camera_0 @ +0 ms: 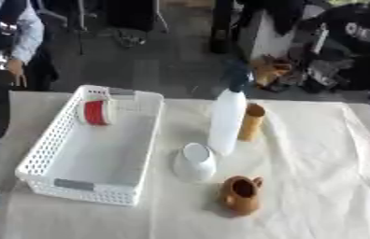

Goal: Pick up objects on the table and place them in the box.

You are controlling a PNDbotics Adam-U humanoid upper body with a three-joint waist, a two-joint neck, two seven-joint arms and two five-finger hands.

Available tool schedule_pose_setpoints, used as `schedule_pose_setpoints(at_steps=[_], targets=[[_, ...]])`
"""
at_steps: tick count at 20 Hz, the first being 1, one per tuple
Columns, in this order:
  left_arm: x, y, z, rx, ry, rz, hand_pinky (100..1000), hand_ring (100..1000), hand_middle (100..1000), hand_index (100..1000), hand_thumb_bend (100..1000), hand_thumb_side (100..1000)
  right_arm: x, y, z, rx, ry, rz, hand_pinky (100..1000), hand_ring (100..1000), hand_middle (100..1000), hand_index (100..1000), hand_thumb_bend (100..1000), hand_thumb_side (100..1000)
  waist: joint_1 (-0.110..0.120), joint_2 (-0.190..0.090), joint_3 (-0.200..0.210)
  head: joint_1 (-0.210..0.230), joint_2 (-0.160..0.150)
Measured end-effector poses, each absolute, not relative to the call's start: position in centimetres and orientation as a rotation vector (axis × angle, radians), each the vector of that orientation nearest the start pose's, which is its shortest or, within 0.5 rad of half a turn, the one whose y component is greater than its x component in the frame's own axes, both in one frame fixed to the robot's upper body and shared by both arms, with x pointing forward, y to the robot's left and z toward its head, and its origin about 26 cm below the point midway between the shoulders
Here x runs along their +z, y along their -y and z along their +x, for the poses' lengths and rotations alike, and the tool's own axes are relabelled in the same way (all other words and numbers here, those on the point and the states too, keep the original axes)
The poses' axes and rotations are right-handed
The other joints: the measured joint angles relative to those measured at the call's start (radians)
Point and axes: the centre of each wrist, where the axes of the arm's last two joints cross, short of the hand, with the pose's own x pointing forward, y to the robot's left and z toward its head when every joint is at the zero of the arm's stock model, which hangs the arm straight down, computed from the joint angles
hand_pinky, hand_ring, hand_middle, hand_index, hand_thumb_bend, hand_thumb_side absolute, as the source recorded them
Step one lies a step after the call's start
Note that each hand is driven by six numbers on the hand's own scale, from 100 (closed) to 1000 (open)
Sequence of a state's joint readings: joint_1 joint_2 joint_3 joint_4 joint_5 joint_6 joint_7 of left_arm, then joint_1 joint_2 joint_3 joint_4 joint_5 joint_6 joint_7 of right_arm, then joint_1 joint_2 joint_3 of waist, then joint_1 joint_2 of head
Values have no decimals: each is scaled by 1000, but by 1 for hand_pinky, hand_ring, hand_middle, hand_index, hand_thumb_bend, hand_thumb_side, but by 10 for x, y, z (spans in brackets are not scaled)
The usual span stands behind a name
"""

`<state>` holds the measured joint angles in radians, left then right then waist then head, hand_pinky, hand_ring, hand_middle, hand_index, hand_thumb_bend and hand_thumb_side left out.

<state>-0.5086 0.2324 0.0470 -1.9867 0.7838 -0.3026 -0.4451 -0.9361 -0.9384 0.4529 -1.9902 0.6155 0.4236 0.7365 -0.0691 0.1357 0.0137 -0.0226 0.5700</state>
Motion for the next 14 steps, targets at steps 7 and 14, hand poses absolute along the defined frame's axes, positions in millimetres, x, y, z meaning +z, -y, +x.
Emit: schedule_pose_setpoints(at_steps=[7, 14], targets=[[253, -234, 315, 491, -3107, 1247, 928, 904, 837, 893, 100, 864, 342, 174, 295, 1694, 1483, -1058, 916, 988, 944, 1000, 243, 1000, 4, 1, 7, -5, -1], [253, -234, 315, 510, -3100, 1249, 928, 903, 833, 888, 100, 857, 320, 161, 314, 1667, 1464, -893, 913, 987, 940, 999, 325, 1000, 7, 8, 13, -7, -5]])
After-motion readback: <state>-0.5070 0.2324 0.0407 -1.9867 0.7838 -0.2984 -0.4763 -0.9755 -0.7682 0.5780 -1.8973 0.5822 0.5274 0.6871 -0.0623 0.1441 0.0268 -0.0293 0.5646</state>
